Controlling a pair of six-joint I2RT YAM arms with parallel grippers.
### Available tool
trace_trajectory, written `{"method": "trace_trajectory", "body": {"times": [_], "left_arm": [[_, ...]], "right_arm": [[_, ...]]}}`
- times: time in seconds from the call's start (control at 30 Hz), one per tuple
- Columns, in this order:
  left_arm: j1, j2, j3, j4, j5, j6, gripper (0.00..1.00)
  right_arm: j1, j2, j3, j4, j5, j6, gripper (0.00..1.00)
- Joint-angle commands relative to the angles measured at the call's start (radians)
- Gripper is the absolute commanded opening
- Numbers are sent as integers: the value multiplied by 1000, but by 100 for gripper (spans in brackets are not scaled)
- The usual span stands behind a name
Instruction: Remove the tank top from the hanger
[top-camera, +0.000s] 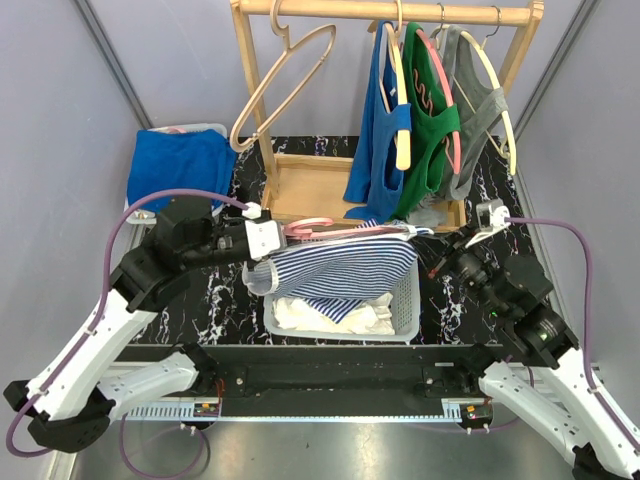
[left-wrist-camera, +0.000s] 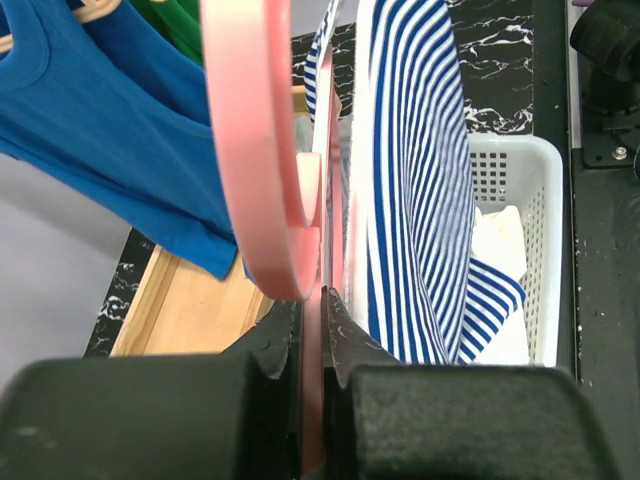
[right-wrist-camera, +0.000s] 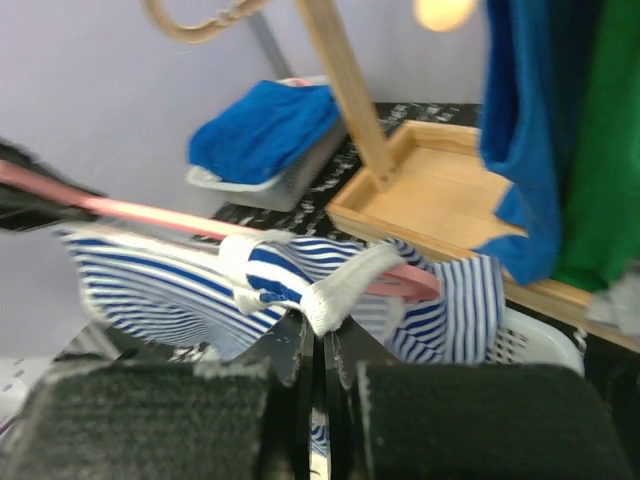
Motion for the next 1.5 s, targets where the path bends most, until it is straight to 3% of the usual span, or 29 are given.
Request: {"method": "trace_trajectory", "body": {"times": [0.0, 0.23, 0.63, 0.83, 0.9, 1.03, 1.13, 1.2, 1.27, 1.3, 1.47], "left_arm": [[28, -49, 13, 45, -11, -8, 0], [57, -88, 88, 41, 46, -97, 0], [68, -141, 131, -9, 74, -112, 0], [68, -108, 174, 198, 14, -209, 0], [68, -76, 192, 312, 12, -253, 0], [64, 38, 290, 381, 72, -386, 0], [47, 88, 292, 456, 80, -440, 0], [38, 125, 289, 482, 63, -486, 0], [34, 145, 270, 539, 46, -522, 0], [30, 173, 267, 556, 37, -543, 0], [-13, 254, 296, 608, 11, -551, 0]], "right_arm": [[-2, 83, 39, -110, 216, 6, 2], [-3, 212, 45, -127, 283, 28, 2], [-19, 198, 64, -167, 326, 17, 3], [-20, 224, 88, -211, 349, 9, 2], [-20, 231, 85, -210, 303, 17, 1], [-20, 231, 59, -162, 183, 12, 3], [-20, 211, 36, -128, 57, -21, 17], [-19, 197, 37, -133, 48, -32, 40], [-20, 182, 48, -141, 57, -47, 49], [-20, 174, 53, -148, 59, -55, 61], [-19, 117, 79, -164, 60, -93, 71]]}}
